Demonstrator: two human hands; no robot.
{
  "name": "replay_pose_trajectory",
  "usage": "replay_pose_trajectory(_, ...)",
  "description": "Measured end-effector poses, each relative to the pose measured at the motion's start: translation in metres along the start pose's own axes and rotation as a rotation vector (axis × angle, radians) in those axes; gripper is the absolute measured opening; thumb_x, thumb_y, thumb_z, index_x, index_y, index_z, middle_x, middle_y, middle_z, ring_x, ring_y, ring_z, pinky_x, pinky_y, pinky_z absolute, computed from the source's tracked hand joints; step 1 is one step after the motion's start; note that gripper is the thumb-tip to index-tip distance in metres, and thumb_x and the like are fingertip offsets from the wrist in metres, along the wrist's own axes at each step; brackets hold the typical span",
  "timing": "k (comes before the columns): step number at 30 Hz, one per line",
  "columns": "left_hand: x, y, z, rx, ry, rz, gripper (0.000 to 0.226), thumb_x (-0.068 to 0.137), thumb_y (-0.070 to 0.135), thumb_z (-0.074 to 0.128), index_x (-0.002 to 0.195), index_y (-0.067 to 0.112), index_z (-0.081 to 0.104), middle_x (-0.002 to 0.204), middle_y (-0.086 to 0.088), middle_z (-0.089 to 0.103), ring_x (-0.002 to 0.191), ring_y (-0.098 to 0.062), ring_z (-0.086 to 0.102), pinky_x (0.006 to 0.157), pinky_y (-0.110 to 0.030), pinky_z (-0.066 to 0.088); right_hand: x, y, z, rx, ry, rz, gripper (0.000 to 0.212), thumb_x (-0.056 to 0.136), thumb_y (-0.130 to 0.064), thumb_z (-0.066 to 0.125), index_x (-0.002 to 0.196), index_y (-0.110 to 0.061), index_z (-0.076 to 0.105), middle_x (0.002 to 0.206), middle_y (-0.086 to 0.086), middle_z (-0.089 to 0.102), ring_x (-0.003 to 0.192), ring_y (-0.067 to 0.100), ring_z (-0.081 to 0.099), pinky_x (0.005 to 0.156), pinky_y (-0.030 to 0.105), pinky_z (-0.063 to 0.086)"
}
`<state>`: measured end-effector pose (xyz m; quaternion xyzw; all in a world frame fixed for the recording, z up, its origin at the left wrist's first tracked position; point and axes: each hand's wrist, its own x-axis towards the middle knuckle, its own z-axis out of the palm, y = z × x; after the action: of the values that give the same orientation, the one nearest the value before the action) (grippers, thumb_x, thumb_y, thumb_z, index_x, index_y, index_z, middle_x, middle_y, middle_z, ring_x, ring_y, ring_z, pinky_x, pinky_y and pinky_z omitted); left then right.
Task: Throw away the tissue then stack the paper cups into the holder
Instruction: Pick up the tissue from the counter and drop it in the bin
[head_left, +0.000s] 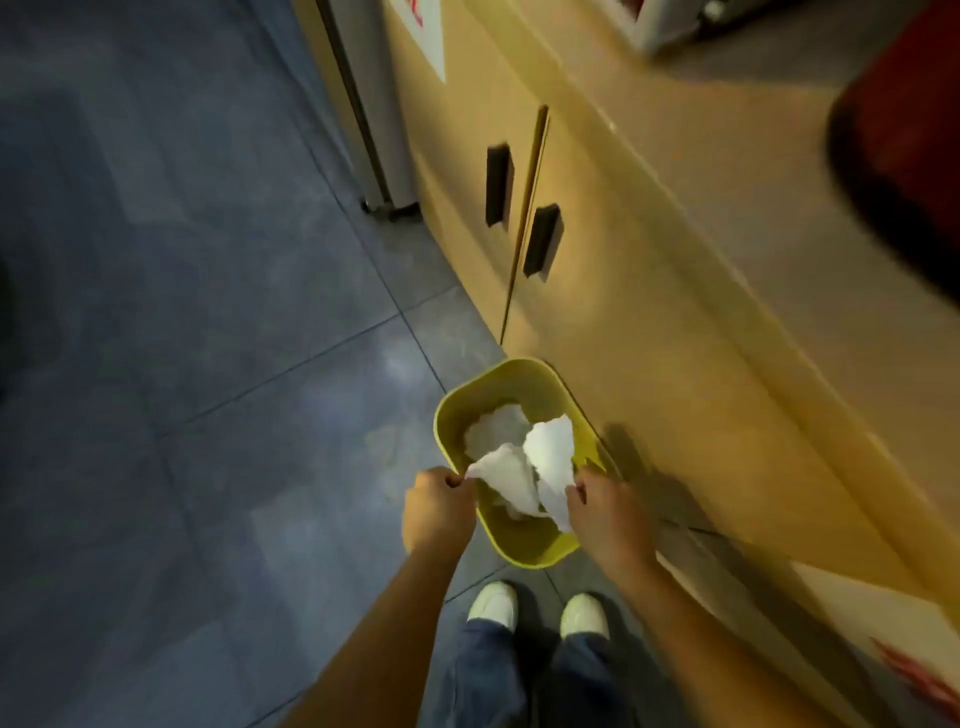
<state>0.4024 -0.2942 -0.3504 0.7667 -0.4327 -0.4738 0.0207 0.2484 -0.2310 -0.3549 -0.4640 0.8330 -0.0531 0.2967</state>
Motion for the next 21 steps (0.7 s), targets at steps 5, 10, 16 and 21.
replay_pose_trajectory(5,0.047,-0.029,0.050,0.049,-0.037,0.048,0.021,0.089,0.020,0.055,0.102,0.008,0.067,0.097,-0.012,0.071,0.076,-0.026,0.066,0.063,-0.032,0.051,0.035,0.033,0.056,-0.113,-0.107,0.044,0.021,0.093,-0.022,0.043,0.078,-0.013,0.055,0.079,0.008,0.062,0.069,0.016,0.048,0.056,0.023,0.033)
replay_pose_trajectory(10,0.077,-0.038,0.085,0.185,-0.108,0.067,0.028,0.091,0.030,0.051,0.112,0.015,0.062,0.113,-0.014,0.067,0.097,-0.032,0.065,0.082,-0.040,0.056,0.057,0.053,0.077,-0.093,-0.158,0.061,0.026,0.092,-0.021,0.046,0.067,-0.017,0.046,0.067,0.000,0.051,0.065,0.016,0.047,0.047,0.023,0.027)
replay_pose_trajectory(16,0.073,-0.025,0.084,0.395,-0.239,0.152,0.042,0.088,0.041,0.048,0.123,0.020,0.054,0.123,-0.011,0.062,0.108,-0.033,0.060,0.087,-0.040,0.051,0.064,0.054,0.068,-0.149,-0.227,0.027,0.028,0.091,-0.025,0.050,0.115,-0.010,0.051,0.116,0.009,0.058,0.106,0.028,0.054,0.076,0.034,0.042)
replay_pose_trajectory(21,0.029,0.012,0.035,0.576,-0.294,0.282,0.042,0.088,0.040,0.046,0.126,0.021,0.053,0.125,-0.012,0.061,0.111,-0.035,0.059,0.094,-0.044,0.049,0.043,0.025,0.021,-0.270,-0.242,-0.075,0.044,0.088,-0.028,0.051,0.127,-0.011,0.041,0.122,0.014,0.052,0.109,0.034,0.053,0.082,0.038,0.044)
